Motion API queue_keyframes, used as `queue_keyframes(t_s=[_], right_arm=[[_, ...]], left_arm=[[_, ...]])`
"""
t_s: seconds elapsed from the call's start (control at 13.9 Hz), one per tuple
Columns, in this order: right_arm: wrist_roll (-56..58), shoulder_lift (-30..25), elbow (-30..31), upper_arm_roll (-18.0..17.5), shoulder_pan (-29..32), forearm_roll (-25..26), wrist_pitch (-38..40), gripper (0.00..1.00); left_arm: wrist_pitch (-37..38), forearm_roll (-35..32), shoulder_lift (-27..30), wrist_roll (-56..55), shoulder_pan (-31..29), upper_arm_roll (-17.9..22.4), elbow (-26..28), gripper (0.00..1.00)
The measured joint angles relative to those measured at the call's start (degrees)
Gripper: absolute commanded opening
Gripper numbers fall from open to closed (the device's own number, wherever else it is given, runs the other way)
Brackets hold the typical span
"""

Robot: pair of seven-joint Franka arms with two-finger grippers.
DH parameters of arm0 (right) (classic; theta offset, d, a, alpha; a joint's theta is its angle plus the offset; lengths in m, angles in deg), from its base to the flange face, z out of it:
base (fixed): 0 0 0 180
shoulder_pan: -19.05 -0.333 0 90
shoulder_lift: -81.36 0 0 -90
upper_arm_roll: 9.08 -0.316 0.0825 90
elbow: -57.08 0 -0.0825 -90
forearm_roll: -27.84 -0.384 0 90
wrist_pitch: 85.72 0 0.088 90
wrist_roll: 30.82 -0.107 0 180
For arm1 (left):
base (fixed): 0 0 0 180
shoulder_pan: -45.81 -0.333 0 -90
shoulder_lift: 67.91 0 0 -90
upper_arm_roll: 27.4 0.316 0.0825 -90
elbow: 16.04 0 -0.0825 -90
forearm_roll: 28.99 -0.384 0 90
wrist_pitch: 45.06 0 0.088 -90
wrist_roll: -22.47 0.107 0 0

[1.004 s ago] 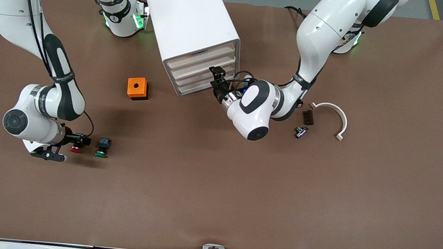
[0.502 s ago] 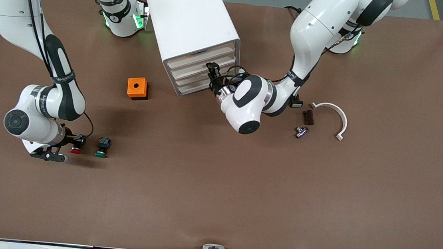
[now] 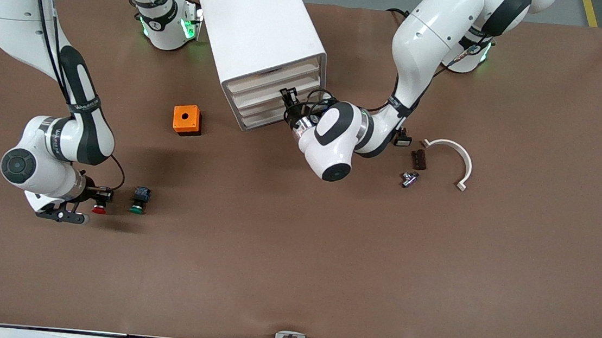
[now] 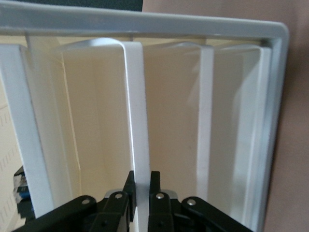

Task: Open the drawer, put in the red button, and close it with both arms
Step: 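Pull the top drawer open with the left gripper while the right gripper lifts the button, then lower the red button into the open drawer and open the right gripper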

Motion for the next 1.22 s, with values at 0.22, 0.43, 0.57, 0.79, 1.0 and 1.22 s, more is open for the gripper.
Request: queue_keyframes(t_s=[0.22, 0.43, 0.57, 0.79, 1.0, 1.22], right_arm=[[-0.05, -5.76, -1.89, -0.43, -2.52, 0.01, 6.97, 0.08], [-4.92, -12.56, -5.7, -0.67, -7.37, 0.01, 21.06, 0.08], [-11.61, -16.36, -8.0, -0.88, -11.9, 0.03, 27.99, 0.08], [-24.66, -20.34, -9.61, -1.2, -18.59, 0.07, 35.37, 0.08], [-41.1, -21.4, -10.53, -1.41, -26.26, 0.03, 38.51, 0.0], [-54.25, -21.21, -10.62, -1.54, -33.57, -0.57, 38.47, 0.0]], left_arm=[[0.17, -0.06, 0.01, 0.35, -3.68, 1.32, -1.33, 0.0], [0.37, -0.05, -0.01, 2.61, -6.79, 3.34, -2.36, 0.0], [0.35, -0.04, 0.0, 3.42, -7.22, 4.59, -3.44, 0.05], [0.02, -0.04, -0.02, 6.82, -7.19, 5.8, -4.0, 1.0], [-0.15, -0.04, -0.05, 9.39, -7.38, 6.85, -4.0, 1.0], [-0.27, -0.04, -0.05, 11.32, -8.08, 7.09, -4.3, 1.0]])
